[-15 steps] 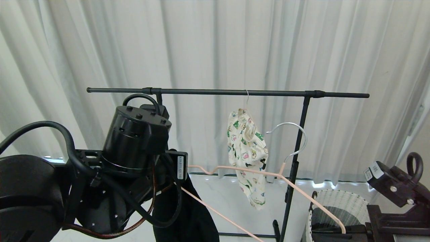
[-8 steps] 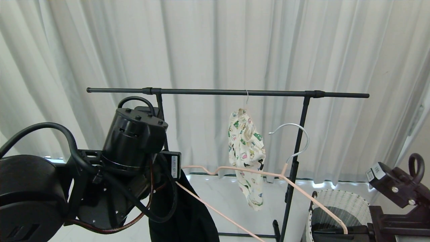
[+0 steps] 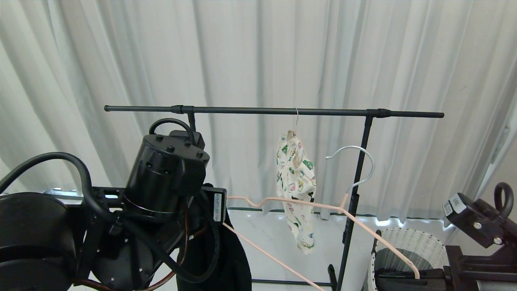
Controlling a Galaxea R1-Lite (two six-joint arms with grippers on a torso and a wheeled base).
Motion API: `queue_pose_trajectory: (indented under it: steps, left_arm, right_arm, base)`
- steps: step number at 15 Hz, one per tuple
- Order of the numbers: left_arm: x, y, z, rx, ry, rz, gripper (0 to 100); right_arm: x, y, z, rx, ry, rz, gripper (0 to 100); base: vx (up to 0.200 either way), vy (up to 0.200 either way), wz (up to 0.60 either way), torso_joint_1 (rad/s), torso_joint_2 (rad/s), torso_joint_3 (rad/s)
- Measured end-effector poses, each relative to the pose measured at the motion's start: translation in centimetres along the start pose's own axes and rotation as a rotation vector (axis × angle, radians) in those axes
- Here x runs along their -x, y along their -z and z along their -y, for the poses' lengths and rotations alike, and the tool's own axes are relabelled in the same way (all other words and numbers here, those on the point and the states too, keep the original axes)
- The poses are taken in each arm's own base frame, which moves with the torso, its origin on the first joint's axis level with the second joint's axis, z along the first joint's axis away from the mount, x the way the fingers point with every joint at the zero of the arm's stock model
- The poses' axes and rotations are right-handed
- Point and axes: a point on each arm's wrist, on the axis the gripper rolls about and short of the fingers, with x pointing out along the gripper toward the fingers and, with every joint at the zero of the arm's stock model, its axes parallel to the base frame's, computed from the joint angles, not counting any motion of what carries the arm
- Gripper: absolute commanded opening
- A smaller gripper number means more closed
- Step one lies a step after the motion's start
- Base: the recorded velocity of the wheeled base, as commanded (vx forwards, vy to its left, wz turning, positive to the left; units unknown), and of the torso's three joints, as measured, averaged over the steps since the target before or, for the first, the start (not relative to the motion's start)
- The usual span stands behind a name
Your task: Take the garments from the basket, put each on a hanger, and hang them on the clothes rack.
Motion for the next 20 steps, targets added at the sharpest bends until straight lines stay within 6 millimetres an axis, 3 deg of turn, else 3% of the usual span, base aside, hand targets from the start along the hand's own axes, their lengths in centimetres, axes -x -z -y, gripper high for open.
queue_pose_trajectory:
  steps: [6,16,20]
  left_arm:
    - [0.7,0.1,0.7,-0.012,0.044,0.005,0]
    - [3.6,-0.2,1.3,-0.012,0.3,0.01,0]
    - [4.7,0.0,2.3,-0.031,0.361,0.021,0]
  right_arm:
    - [-0.5,0.2,-0.4,0.012,-0.034,-0.026,0]
    - [-1.6,0.5,-1.6,0.068,-0.11,-0.079,0]
    - [-2.7,-0.5,-2.4,0.09,-0.141,-0.078,0]
  base:
    - [0.0,0.0,0.0,0.0,0.0,0.0]
    - [0.0,0.0,0.0,0.0,0.0,0.0]
    - [0.0,0.0,0.0,0.0,0.0,0.0]
